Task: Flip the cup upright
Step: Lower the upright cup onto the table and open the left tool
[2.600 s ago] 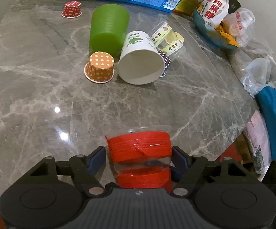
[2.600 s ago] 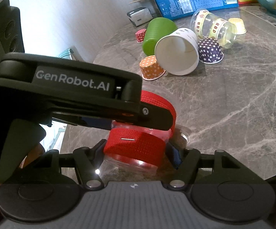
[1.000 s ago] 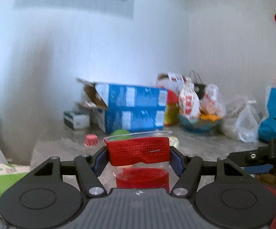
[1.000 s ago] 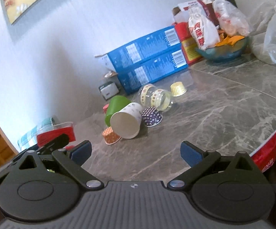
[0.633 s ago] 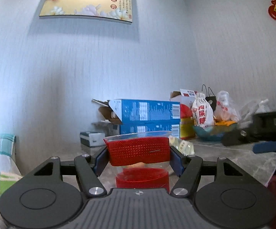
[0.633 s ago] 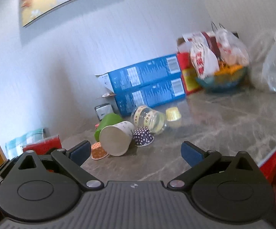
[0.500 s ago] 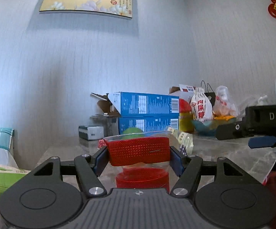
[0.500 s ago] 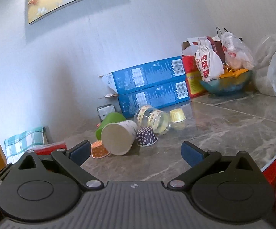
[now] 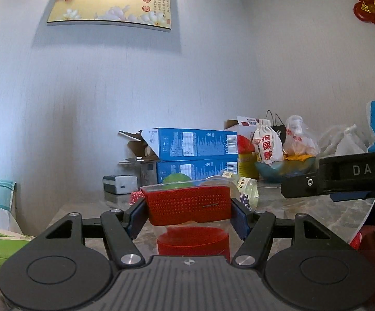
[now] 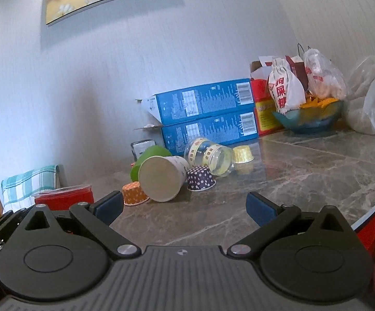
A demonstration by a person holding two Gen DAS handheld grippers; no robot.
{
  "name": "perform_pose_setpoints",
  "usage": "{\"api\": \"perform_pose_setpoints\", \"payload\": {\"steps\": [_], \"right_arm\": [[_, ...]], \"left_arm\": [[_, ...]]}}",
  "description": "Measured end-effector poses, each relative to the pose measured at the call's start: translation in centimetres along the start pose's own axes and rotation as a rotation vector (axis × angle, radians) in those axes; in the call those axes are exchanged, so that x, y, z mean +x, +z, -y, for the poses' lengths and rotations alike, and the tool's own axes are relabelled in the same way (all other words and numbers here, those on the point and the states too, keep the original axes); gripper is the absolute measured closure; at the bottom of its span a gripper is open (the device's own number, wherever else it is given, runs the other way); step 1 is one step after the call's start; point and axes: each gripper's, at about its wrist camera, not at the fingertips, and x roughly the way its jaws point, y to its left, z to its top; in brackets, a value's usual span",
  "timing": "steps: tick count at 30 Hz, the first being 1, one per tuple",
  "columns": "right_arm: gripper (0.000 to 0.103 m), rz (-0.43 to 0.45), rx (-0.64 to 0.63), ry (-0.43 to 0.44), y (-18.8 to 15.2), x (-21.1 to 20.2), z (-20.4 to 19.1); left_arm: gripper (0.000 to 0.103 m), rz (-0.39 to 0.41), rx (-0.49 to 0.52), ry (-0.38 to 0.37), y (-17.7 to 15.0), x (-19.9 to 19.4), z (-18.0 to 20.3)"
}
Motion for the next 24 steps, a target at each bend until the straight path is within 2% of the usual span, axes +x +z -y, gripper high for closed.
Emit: {"api": "perform_pose_setpoints", "payload": {"steps": [7,8,12,13,17,20,24], "right_arm": [[0.001,-0.007,0.000,0.002,-0.2,0.1,0.0],[0.001,-0.008,-0.001,0.003,-0.2,0.1,0.0],[0.001,-0.010,0.002,0.000,-0.3,-0.1,0.1],[0.001,-0.010,0.002,-0.001,-0.3,-0.2,0.2],[0.001,-0.013,0.009,-0.007,-0.3,-0.2,0.4],[0.001,-0.023,0.001,-0.014,-0.3,-0.6,0.3],[0.001,-0.021,-0.064,-0.008,-0.2,-2.4,-0.8]], "left_arm": [[0.030,-0.026,-0.011,-0.042,-0.2,-0.3,-0.4],[0.027,-0.030,-0.015,-0.049,-0.2,-0.3,-0.5],[0.006,-0.055,-0.033,-0.093,-0.3,-0.3,-0.9],[0.004,-0.060,-0.037,-0.104,-0.3,-0.3,-1.1],[0.002,-0.107,-0.041,-0.158,-0.4,-0.7,-1.5],[0.002,-0.163,-0.052,-0.156,-0.6,-1.6,-2.5],[0.002,-0.194,-0.119,-0.159,0.2,-4.0,-4.8]]}}
